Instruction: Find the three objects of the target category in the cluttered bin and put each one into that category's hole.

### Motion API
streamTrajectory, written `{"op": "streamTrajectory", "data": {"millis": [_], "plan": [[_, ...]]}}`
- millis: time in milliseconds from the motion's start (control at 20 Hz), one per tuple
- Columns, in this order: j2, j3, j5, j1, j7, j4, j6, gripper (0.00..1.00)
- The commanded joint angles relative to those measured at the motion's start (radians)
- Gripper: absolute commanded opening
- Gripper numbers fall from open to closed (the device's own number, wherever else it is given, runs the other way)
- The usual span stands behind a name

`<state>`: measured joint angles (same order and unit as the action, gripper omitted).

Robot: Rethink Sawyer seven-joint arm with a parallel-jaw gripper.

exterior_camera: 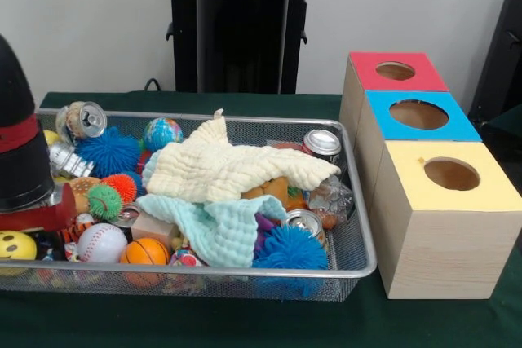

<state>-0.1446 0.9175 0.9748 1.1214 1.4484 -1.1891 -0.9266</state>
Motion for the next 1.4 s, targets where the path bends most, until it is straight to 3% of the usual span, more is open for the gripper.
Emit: {"op": "streamTrajectory", "data": {"millis": [50, 200, 450, 650, 800, 1100, 1250, 1400], "plan": [[-0.046, -0.209, 0.317, -0.185, 0.205, -0.148, 0.516, 0.0], [-0.117, -0.271, 0.322, -0.226, 0.368, -0.215, 0.546, 0.0], [-0.179, -0.33, 0.279, -0.26, 0.467, -0.269, 0.567, 0.0], [-0.231, -0.311, 0.166, -0.216, 0.404, -0.312, 0.524, 0.0], [-0.273, -0.265, 0.067, -0.163, 0.295, -0.324, 0.45, 0.0], [-0.353, -0.211, -0.062, -0.088, 0.191, -0.358, 0.379, 0.0], [-0.432, -0.213, -0.12, -0.107, 0.185, -0.364, 0.325, 0.0], [-0.465, -0.232, -0.158, -0.139, 0.197, -0.35, 0.282, 0.0]]}}
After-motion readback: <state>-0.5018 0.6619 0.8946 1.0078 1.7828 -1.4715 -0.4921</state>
